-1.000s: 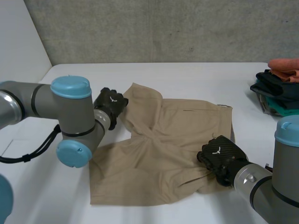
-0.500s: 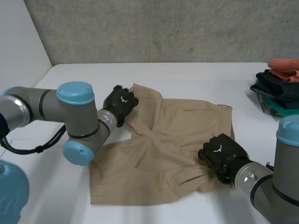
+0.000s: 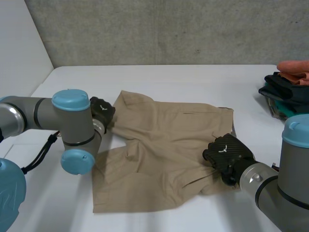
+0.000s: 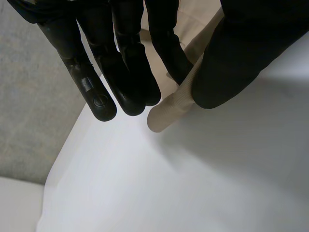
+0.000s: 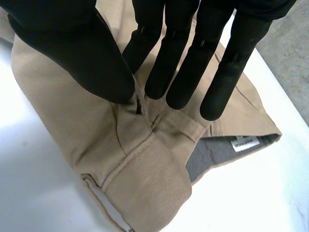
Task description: Fold the laundry.
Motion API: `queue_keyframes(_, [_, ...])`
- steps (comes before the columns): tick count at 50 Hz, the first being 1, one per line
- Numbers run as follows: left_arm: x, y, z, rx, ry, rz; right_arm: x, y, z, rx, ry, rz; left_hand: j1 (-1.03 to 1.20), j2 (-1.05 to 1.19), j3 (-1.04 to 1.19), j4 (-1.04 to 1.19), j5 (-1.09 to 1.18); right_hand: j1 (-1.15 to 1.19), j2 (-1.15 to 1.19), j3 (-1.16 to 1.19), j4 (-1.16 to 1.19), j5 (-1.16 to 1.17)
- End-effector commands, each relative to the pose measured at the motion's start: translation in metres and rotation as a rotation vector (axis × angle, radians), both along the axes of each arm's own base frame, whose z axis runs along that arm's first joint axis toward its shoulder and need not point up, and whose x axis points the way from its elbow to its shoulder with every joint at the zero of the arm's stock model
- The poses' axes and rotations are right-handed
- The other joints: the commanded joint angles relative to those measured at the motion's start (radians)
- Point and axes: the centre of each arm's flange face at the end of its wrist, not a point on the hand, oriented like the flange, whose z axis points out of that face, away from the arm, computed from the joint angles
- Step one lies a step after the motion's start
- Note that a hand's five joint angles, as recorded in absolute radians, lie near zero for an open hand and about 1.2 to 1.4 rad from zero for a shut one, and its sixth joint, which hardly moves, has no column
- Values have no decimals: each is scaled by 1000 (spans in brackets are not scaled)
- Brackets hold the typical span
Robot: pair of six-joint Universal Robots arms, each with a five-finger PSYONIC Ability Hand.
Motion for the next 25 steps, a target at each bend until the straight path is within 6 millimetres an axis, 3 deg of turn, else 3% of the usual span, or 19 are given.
queue_keyframes(1, [11, -5, 3, -13, -13, 84, 1, -4, -1, 22, -33, -24, 226, 202, 208, 199, 252, 290, 221, 207, 198, 194])
queue_keyframes(3, [11, -4, 7, -18, 0, 89, 2, -5, 0, 21, -43, -25, 112, 89, 95, 86, 139, 290, 221, 207, 198, 194])
queue_keyframes(4, [11, -4, 15, -28, 22, 90, 2, -5, 1, 19, -48, -27, -362, -386, -380, -388, -335, 290, 221, 207, 198, 194])
queue_keyframes(6, [10, -2, 25, -40, 52, 90, 4, -7, 3, 12, -65, -32, -814, -838, -832, -840, -787, 290, 221, 207, 198, 194])
queue_keyframes(7, [10, 0, 36, -53, 83, 94, 5, -9, 5, 6, -71, -33, -889, -913, -907, -915, -862, 290, 221, 207, 198, 194])
queue_keyframes(14, [23, 27, 83, -79, 204, 114, 11, -23, 11, -13, -112, -47, -887, -910, -905, -913, -860, 290, 221, 207, 198, 194])
queue_keyframes(16, [31, 49, 93, -49, 237, 114, 11, -26, 11, -11, -118, -54, -878, -902, -896, -904, -851, 290, 221, 207, 198, 194])
queue_keyframes(18, [35, 64, 95, -12, 251, 101, 12, -29, 11, -14, -131, -61, -875, -899, -893, -901, -848, 290, 221, 207, 198, 194])
queue_keyframes(25, [43, 156, 84, 254, 308, -48, 15, -36, 13, -53, -174, -72, -784, -808, -802, -810, -757, 290, 221, 207, 198, 194])
